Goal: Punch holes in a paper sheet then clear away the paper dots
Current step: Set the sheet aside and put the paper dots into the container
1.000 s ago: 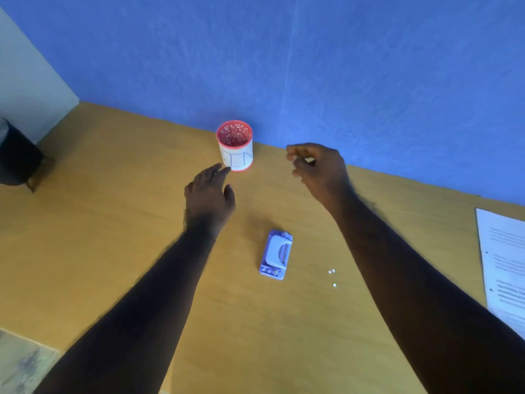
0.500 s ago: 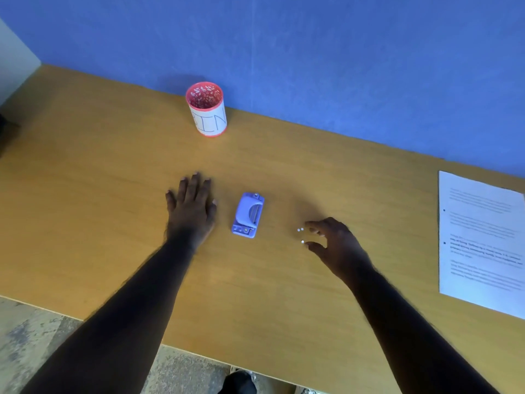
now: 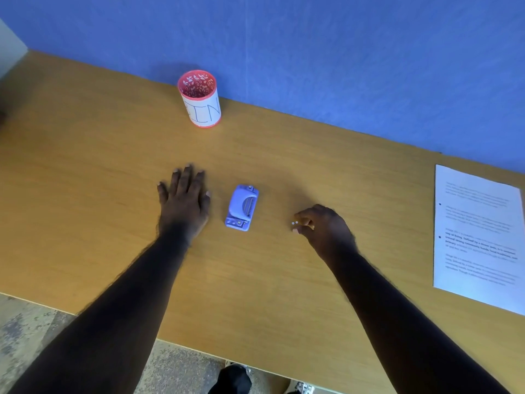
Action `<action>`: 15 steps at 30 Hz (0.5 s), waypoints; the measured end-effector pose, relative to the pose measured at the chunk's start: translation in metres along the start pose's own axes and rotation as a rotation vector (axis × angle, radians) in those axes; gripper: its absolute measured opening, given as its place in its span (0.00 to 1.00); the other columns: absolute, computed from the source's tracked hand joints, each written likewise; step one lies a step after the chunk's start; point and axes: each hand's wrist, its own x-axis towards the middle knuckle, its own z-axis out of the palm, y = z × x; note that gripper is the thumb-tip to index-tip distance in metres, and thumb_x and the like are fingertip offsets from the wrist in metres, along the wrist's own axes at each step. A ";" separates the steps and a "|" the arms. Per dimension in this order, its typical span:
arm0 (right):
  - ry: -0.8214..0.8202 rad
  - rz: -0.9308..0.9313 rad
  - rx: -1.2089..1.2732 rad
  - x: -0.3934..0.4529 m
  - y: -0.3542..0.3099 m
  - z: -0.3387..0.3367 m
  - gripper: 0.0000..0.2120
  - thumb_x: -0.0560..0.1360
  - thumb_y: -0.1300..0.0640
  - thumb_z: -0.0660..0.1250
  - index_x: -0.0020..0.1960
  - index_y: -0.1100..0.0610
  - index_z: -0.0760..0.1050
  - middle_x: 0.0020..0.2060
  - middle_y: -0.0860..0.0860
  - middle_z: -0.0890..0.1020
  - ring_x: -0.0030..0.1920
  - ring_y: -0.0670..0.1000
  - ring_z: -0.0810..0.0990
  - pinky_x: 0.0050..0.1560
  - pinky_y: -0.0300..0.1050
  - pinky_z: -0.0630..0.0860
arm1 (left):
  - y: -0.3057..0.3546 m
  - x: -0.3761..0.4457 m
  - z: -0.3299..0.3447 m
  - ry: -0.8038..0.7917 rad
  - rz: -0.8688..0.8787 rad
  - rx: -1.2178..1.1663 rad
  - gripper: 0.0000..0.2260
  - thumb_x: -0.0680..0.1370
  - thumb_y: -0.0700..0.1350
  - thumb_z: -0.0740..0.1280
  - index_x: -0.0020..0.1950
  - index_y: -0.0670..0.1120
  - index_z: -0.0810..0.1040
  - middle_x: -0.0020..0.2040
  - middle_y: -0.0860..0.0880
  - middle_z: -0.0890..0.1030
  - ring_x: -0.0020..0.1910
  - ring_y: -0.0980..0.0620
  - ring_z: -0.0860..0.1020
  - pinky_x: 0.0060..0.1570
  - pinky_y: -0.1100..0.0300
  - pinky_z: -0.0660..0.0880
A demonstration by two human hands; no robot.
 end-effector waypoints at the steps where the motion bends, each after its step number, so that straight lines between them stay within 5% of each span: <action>1: 0.015 0.020 -0.004 -0.001 -0.001 0.001 0.13 0.74 0.55 0.74 0.58 0.51 0.82 0.54 0.46 0.83 0.51 0.45 0.79 0.46 0.39 0.74 | 0.000 0.000 0.000 0.002 -0.001 -0.003 0.24 0.82 0.52 0.54 0.79 0.49 0.58 0.81 0.47 0.53 0.80 0.44 0.49 0.76 0.38 0.44; 9: -0.022 0.175 -0.148 0.002 -0.021 0.004 0.10 0.79 0.52 0.67 0.58 0.51 0.82 0.52 0.49 0.83 0.46 0.50 0.83 0.45 0.45 0.82 | 0.000 0.000 -0.001 -0.010 -0.014 0.017 0.25 0.83 0.53 0.52 0.79 0.50 0.56 0.81 0.48 0.52 0.80 0.46 0.48 0.76 0.40 0.43; 15: -0.071 0.266 -0.275 0.006 -0.038 -0.003 0.11 0.79 0.55 0.68 0.59 0.57 0.80 0.49 0.53 0.84 0.39 0.51 0.78 0.39 0.46 0.78 | 0.001 0.000 0.001 -0.004 -0.013 0.021 0.25 0.82 0.53 0.53 0.79 0.50 0.57 0.81 0.47 0.53 0.80 0.45 0.49 0.76 0.39 0.44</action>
